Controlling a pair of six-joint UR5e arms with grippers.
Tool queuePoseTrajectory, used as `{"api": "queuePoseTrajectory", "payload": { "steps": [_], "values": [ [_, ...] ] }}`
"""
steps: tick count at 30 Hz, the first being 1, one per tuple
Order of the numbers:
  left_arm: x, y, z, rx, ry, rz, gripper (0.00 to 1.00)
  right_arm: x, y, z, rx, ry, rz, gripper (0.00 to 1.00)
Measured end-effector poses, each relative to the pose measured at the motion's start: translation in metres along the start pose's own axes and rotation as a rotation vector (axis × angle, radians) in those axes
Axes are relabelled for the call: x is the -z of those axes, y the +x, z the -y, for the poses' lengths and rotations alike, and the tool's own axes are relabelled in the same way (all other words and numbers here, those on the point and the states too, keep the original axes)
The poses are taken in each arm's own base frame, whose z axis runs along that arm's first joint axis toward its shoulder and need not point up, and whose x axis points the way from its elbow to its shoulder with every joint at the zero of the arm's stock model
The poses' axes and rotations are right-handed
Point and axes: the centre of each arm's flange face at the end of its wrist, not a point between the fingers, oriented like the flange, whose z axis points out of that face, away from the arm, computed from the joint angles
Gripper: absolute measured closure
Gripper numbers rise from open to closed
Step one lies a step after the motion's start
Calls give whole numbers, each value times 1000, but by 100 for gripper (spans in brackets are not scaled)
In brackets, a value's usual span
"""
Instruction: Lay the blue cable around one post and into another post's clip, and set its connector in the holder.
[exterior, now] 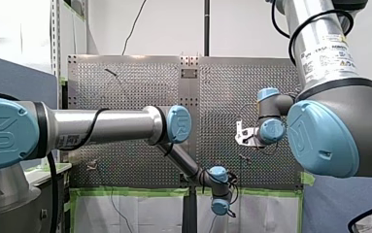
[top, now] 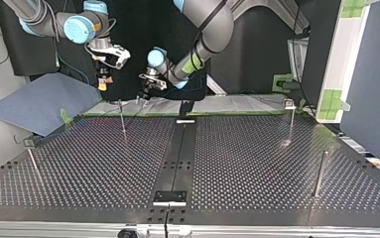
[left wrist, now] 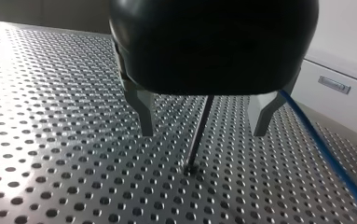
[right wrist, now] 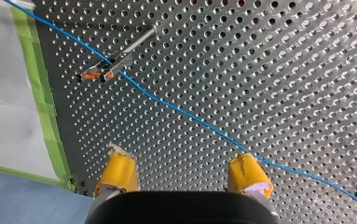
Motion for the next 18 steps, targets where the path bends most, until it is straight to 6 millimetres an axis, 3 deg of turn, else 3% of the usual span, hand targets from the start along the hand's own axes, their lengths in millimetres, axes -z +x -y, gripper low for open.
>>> {"api": "queuePoseTrajectory", "payload": {
  "steps": [7,18],
  "values": [
    [14,-1,-16,-15,-29,-12,0,0,0,0,0,0,0,2],
    [9,-18,-34,-30,-83,49,0,0,0,0,2,0,3,2]
  ]
}}
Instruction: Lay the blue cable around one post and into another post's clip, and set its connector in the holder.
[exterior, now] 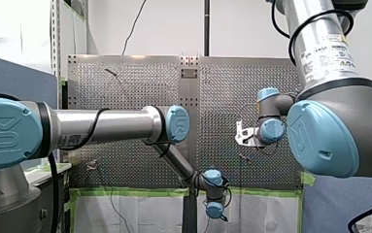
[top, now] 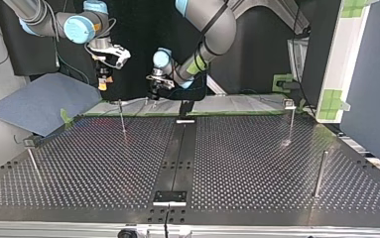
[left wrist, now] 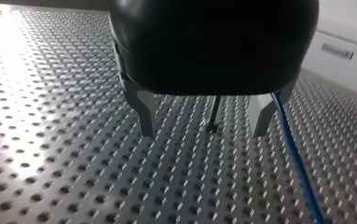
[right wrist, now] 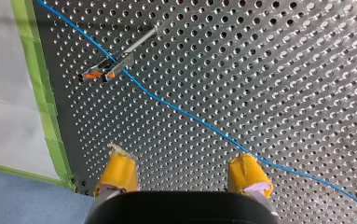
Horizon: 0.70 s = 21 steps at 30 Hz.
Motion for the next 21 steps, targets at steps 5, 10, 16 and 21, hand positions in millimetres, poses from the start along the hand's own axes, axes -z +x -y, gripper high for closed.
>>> {"api": "queuePoseTrajectory", "payload": {
  "steps": [5,10,16,21],
  "values": [
    [-2,-12,-17,-11,-36,21,0,0,0,0,0,0,1,2],
    [0,-27,-35,-24,-71,43,0,0,0,0,0,0,0,2],
    [-13,-52,-34,-18,-67,84,0,0,0,0,-1,0,0,2],
    [-24,-72,-25,-19,-51,119,0,0,0,0,0,0,1,2]
  ]
}}
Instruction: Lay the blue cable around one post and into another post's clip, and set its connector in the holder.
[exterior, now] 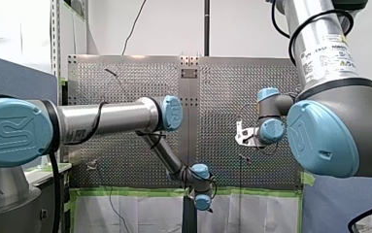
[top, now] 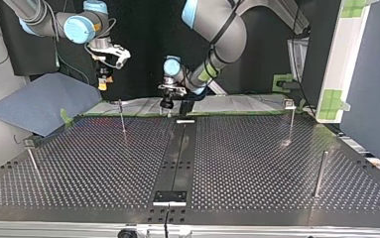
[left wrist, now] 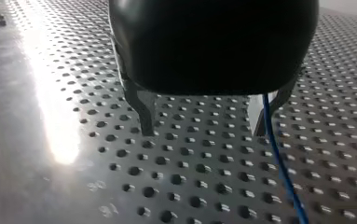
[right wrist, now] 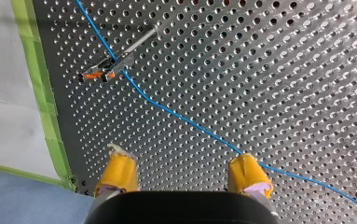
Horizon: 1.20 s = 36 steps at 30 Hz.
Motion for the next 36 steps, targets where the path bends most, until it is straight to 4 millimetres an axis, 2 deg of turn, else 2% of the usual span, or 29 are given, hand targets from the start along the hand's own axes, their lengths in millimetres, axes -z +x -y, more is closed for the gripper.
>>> {"api": "queuePoseTrajectory", "payload": {
  "steps": [13,25,31,36],
  "values": [
    [-12,-38,32,-10,12,119,0,0,0,0,0,-1,3,2],
    [-10,-62,72,-39,14,215,0,0,0,-1,0,-1,4,2],
    [-15,-83,83,-23,7,275,0,0,0,-1,0,-2,5,2],
    [-12,-93,80,-21,3,298,0,0,0,-3,-6,-8,4,2]
  ]
}}
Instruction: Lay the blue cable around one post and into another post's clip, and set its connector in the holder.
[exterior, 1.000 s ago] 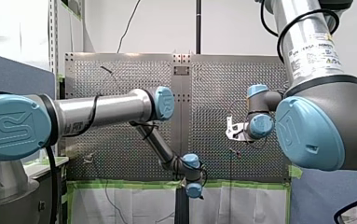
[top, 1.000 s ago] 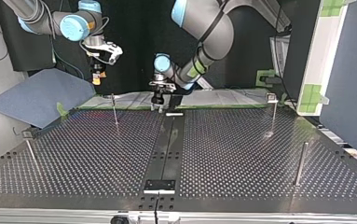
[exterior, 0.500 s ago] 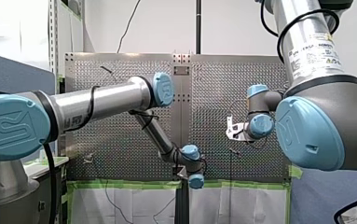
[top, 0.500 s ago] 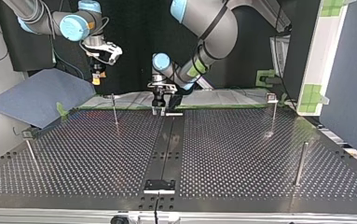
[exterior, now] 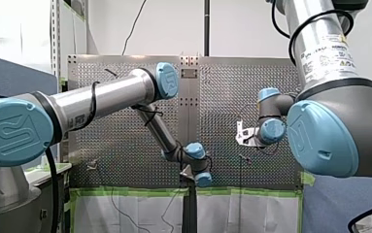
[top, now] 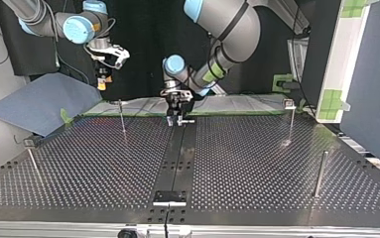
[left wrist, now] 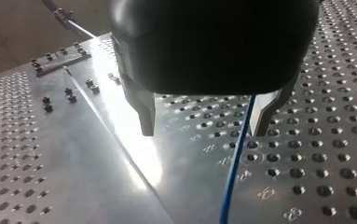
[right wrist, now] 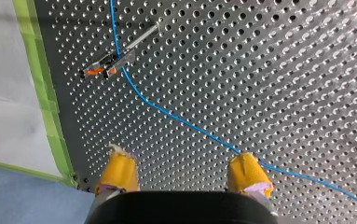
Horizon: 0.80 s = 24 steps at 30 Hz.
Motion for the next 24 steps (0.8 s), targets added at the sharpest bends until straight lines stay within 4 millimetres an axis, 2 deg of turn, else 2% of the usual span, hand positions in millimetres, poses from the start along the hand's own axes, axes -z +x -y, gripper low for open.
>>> {"api": "queuePoseTrajectory", "payload": {
  "steps": [5,14,19,20,21,22,23,24],
  "values": [
    [6,-8,-4,-8,-5,17,0,-2,0,-6,-7,-14,1,2],
    [5,-30,10,-63,-24,47,0,-4,1,-16,-17,-32,3,2],
    [17,-39,-2,-143,-83,32,0,-5,0,-18,-18,-35,6,2],
    [20,-40,-4,-158,-93,28,11,-5,0,-18,-18,-36,6,2],
    [23,-41,-7,-173,-104,24,11,-4,0,-18,-18,-36,7,2],
    [27,-42,-11,-194,-119,18,31,-4,0,-18,-17,-36,8,2],
    [31,-43,-14,-210,-131,13,44,-4,0,-18,-17,-36,9,2],
    [35,-44,-17,-227,-143,7,44,-4,0,-18,-17,-36,9,2]
  ]
}}
